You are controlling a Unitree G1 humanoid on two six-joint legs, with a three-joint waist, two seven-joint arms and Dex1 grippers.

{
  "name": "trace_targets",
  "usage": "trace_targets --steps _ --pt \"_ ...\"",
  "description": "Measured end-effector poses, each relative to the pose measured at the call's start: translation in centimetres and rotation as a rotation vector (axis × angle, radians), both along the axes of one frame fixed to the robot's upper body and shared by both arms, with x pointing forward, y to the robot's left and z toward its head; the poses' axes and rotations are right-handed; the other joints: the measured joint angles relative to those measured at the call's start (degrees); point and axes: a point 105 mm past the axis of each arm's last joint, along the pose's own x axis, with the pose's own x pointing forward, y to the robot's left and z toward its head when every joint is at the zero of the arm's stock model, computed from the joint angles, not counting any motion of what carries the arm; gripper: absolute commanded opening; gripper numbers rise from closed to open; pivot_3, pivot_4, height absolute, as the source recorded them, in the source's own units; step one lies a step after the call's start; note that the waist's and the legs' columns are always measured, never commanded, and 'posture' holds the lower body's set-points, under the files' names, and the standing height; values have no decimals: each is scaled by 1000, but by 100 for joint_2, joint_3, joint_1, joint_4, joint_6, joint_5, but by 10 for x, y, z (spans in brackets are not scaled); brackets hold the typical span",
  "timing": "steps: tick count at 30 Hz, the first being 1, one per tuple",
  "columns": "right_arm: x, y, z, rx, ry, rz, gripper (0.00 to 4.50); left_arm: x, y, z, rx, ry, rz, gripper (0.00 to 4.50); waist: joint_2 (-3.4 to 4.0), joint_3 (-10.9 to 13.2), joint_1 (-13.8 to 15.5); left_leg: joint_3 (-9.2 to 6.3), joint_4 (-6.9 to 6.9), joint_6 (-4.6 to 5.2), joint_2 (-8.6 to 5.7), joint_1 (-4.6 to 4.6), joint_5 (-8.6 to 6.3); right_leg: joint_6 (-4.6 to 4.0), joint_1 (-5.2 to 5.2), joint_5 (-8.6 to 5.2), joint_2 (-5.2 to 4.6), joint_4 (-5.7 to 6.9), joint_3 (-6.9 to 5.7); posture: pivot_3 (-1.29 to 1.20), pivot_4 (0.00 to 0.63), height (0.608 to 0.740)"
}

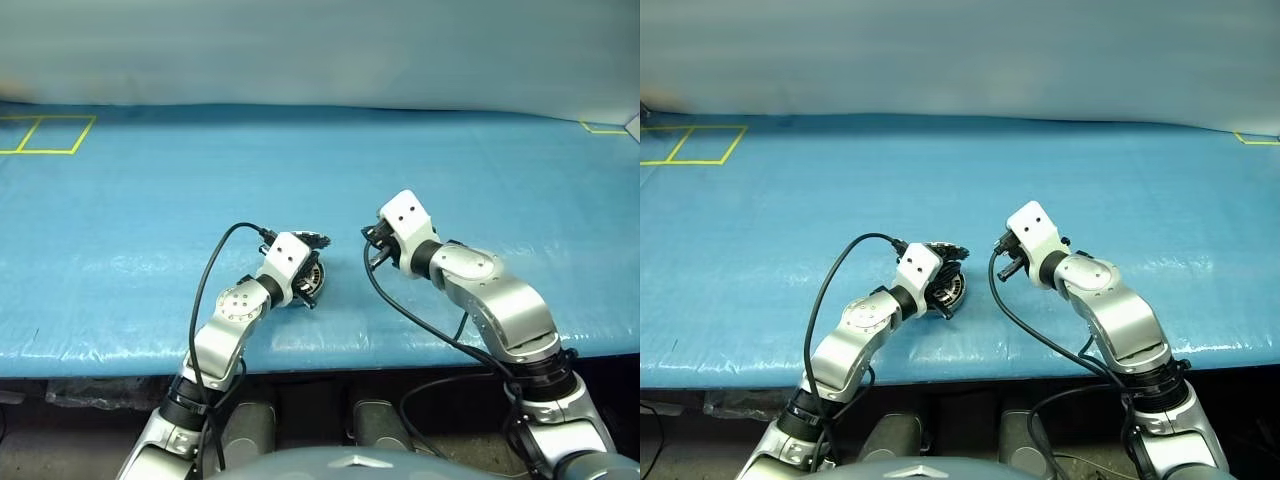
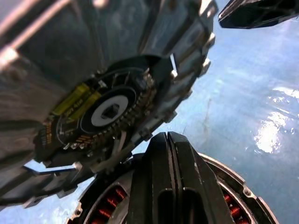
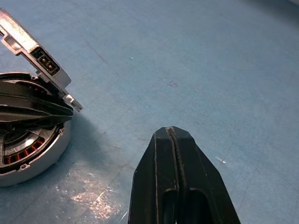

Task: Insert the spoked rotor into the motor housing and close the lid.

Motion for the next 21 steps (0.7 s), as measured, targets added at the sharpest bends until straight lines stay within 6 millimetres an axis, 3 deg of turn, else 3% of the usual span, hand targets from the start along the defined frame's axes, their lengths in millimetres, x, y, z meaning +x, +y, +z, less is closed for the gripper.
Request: trace_targets --steps 21 --pt "20 -3 11 -22 -42 -29 15 -15 10 -15 -12 -104 35 0 41 -43 -34 5 -2 0 2 21 0 -29 17 -15 0 4 3 0 150 740"
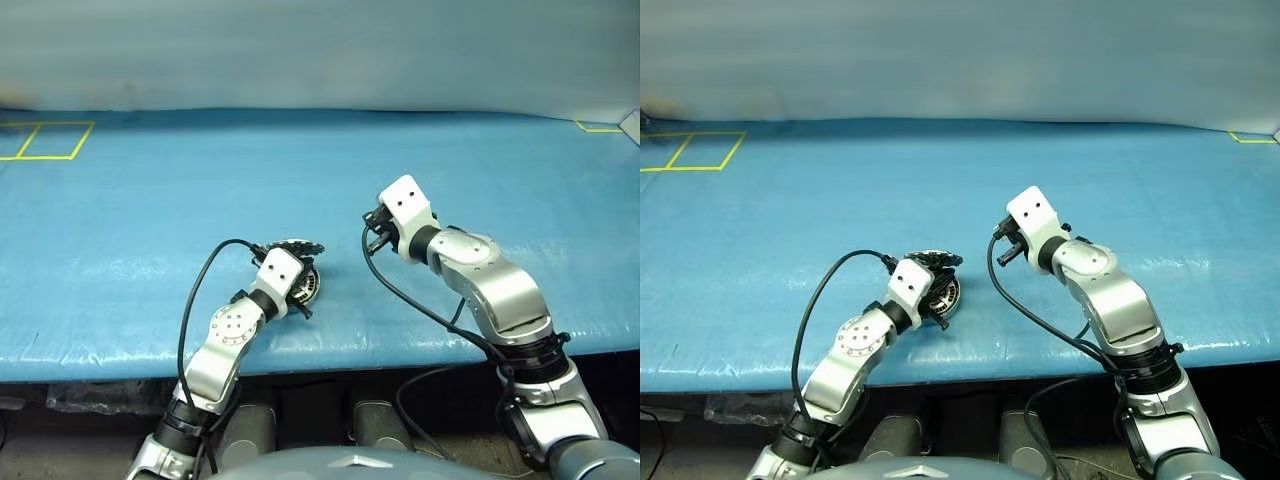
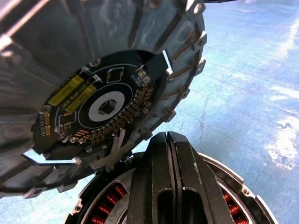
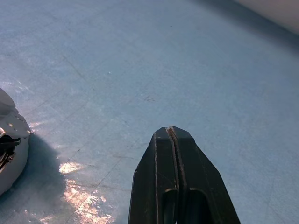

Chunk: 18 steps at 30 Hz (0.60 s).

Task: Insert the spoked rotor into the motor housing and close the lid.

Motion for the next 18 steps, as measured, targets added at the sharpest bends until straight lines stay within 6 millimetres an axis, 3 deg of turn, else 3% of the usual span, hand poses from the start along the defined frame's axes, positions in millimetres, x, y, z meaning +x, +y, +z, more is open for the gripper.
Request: trace_targets --steps 10,18 --pt "10 1 9 -3 -36 13 15 -6 -1 9 -117 -72 -64 0 -2 2 6 -3 15 4 3 -19 -1 2 -11 4 -6 0 0 0 150 740" --pt "14 -1 7 -6 -32 8 15 -12 -3 32 -176 -119 -127 0 -2 7 9 -2 12 7 1 -23 -3 2 -15 4 -7 -2 0 0 150 740"
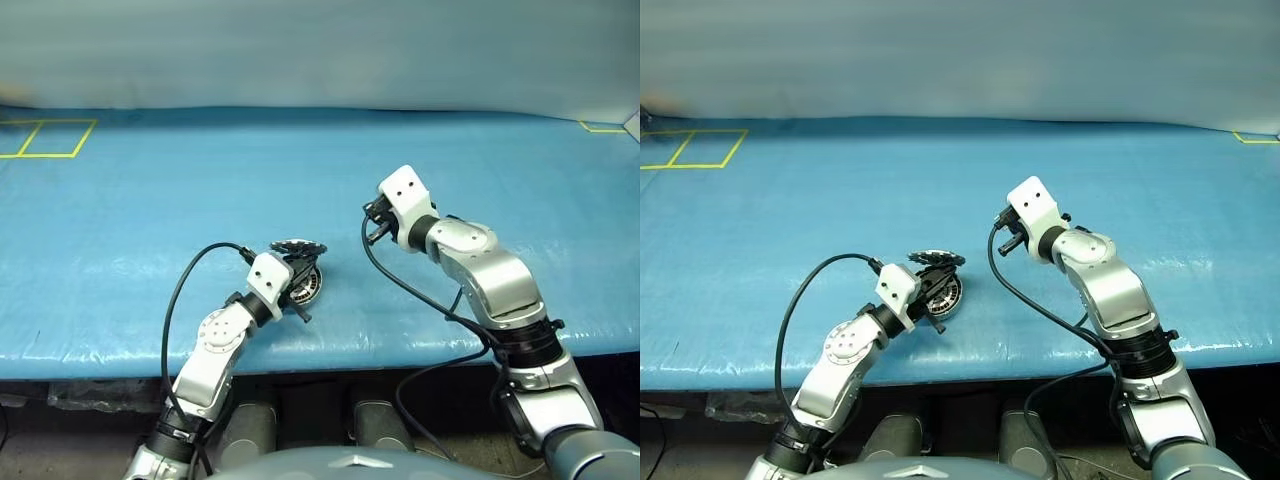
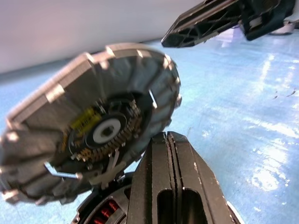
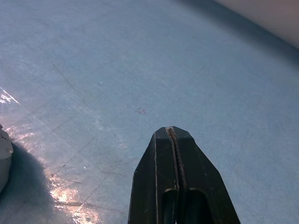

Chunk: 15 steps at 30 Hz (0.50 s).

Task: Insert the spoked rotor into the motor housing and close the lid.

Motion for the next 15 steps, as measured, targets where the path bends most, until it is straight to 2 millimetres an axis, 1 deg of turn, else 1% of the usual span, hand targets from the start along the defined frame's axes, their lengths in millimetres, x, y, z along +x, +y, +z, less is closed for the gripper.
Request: trace_targets --steps 4,7,10,12,15 --pt "0 2 1 7 -2 17 15 -6 -1 15 -8 -62 -26 0 0 0 -9 2 3 0 0 1 0 0 1 0 0 0 1 0 150 740" --pt "-1 8 4 23 -9 65 15 -17 6 18 -43 -62 -21 0 1 2 -35 1 -3 0 4 2 0 -1 -2 -1 0 0 2 0 150 740" --pt "-2 15 9 42 -16 119 15 -28 19 9 -82 -4 8 0 1 3 -32 -2 -6 1 6 2 0 -5 -3 -3 1 0 -1 0 150 740" --pt "0 24 10 74 -11 161 15 -36 31 -1 -89 38 56 0 1 3 -51 0 -5 1 7 7 -1 -6 -1 -4 1 1 4 0 150 740" --pt "7 35 5 109 1 189 15 -48 43 -18 -91 94 121 0 -3 6 -52 0 -1 1 8 6 -1 -5 -1 -4 -1 0 4 0 150 740"
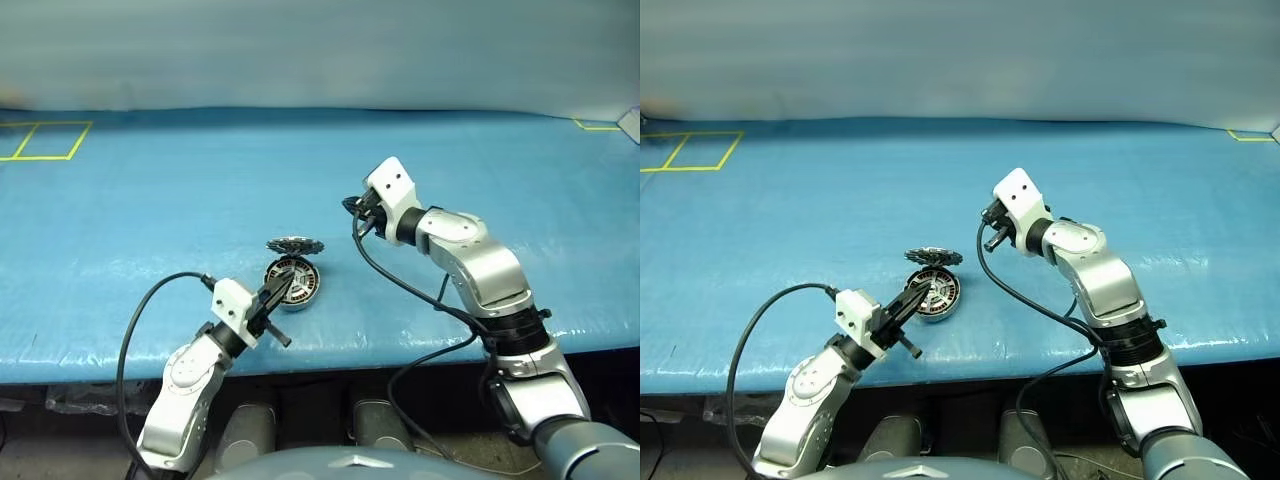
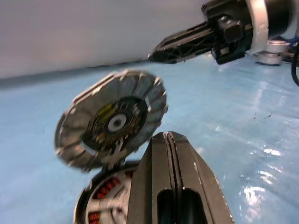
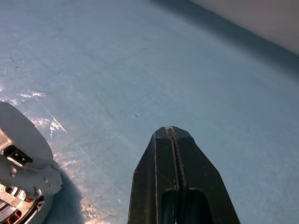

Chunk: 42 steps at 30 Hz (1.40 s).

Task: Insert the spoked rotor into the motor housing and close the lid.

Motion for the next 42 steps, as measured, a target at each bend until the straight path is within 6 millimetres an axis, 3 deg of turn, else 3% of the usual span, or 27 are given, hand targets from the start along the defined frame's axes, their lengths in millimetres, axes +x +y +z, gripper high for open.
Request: trace_targets --steps 7,14,20,26,28,36,41,42 --pt "3 32 -31 10 78 82 15 -20 2 -23 38 50 -10 0 2 3 30 1 -1 1 -3 -8 -1 -1 -9 0 -3 0 -1 0 150 740" --pt "-16 50 -26 56 88 192 15 -35 3 -34 31 88 -25 0 5 4 22 -18 -14 0 1 -8 -1 -9 -14 -5 -3 0 -4 0 150 740" --pt "-39 58 -25 115 132 254 15 -34 5 -36 35 90 -24 0 5 4 18 -21 -15 -1 0 -8 -1 -8 -16 -6 -4 0 -3 0 150 740" --pt "-68 64 -61 155 310 281 15 -32 3 -34 35 78 -37 0 5 4 13 -21 -22 -1 1 -5 -1 -11 -15 -8 -4 -1 -3 0 150 740" --pt "-74 67 -65 153 321 298 15 -32 3 -35 37 80 -40 0 7 3 4 -19 -22 -1 1 -1 -1 -10 -14 -8 -5 -1 -1 0 150 740" --pt "-84 71 -70 151 334 319 15 -31 4 -41 46 99 -45 0 5 -1 4 -22 -21 -3 3 8 -2 -9 -14 -9 -5 -3 -4 0 150 740" --pt "-86 69 -65 158 293 288 15 -31 4 -40 45 92 -44 0 4 0 15 -22 -23 -3 2 -1 -2 -9 -15 -9 -6 -3 -4 0 150 740" --pt "-85 67 -61 159 275 278 185 -31 4 -40 45 92 -44 0 5 2 18 -22 -22 -3 2 -6 -2 -9 -18 -9 -6 -2 -4 0 150 740"
